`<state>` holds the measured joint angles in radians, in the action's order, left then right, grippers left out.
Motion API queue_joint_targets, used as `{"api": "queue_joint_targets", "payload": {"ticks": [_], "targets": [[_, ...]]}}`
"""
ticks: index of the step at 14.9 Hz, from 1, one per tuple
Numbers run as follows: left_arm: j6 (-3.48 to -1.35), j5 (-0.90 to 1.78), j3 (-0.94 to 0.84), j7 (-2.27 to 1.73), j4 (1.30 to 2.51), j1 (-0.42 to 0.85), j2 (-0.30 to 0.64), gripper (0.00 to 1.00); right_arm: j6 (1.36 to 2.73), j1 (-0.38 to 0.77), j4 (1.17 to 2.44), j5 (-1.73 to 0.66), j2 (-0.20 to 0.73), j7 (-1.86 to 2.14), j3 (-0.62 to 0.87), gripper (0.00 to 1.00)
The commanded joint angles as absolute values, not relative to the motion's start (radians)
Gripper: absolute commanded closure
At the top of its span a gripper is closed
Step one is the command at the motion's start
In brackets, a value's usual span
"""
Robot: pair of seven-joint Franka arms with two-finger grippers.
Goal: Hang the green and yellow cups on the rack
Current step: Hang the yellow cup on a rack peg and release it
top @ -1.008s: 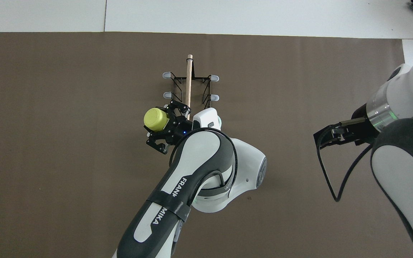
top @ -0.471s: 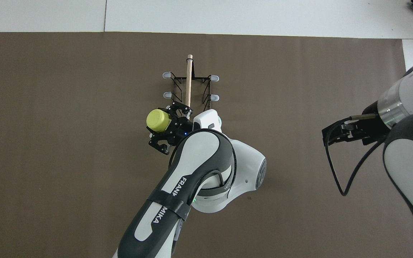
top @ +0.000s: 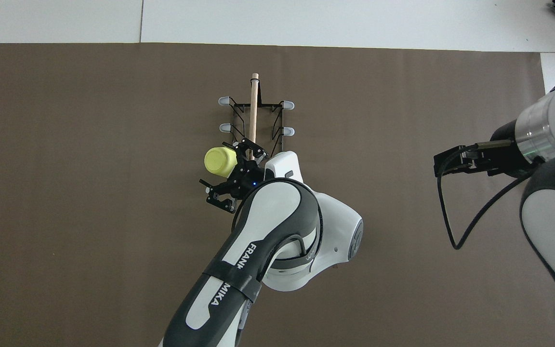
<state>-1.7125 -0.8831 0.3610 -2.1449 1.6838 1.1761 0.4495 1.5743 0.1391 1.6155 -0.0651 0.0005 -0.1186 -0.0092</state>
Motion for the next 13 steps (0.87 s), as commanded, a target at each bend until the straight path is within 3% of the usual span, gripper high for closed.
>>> {"api": "queue_joint_targets", "payload": {"ticks": [1,8,13], "targets": [[-1.707,-0.871,0.379,-2.158,1.689,1.193,0.445,0.00,1.606,0.129,1.618,-0.054,-0.009,-0.140,-0.002,0.00],[-1.720,-0.858,0.384,-2.092,1.614,1.108,0.430,0.00,1.644,0.132,1.618,-0.032,-0.009,-0.193,0.000,0.00],[-1.816,-0.720,0.384,-1.913,1.618,0.971,0.282,0.00,1.666,0.130,1.624,0.020,-0.009,-0.198,0.002,0.00]]}}
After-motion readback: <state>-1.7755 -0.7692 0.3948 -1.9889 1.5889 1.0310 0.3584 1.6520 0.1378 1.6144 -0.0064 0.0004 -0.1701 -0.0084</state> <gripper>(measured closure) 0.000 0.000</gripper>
